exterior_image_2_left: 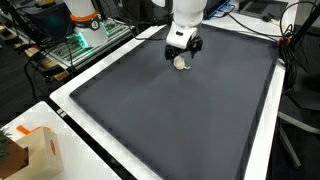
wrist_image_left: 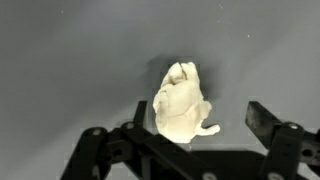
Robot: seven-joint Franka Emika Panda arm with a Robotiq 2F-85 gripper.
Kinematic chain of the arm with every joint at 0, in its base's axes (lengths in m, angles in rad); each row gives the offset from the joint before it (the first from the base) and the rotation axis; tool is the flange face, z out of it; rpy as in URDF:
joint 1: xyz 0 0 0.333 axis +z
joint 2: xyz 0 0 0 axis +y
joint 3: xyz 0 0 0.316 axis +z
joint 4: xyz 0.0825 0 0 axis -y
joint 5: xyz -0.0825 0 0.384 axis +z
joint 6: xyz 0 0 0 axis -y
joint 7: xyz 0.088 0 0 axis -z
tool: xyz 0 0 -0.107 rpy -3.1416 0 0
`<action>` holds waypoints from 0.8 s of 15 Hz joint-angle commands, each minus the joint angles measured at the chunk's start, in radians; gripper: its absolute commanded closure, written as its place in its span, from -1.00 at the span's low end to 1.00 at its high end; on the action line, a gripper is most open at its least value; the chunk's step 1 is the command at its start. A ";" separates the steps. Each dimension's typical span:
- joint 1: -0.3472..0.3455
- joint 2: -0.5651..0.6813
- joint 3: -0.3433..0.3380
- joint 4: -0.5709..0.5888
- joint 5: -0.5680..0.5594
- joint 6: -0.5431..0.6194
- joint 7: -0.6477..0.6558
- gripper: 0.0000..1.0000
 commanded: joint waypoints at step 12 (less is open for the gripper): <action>0.019 0.022 -0.026 0.033 0.010 -0.086 0.073 0.98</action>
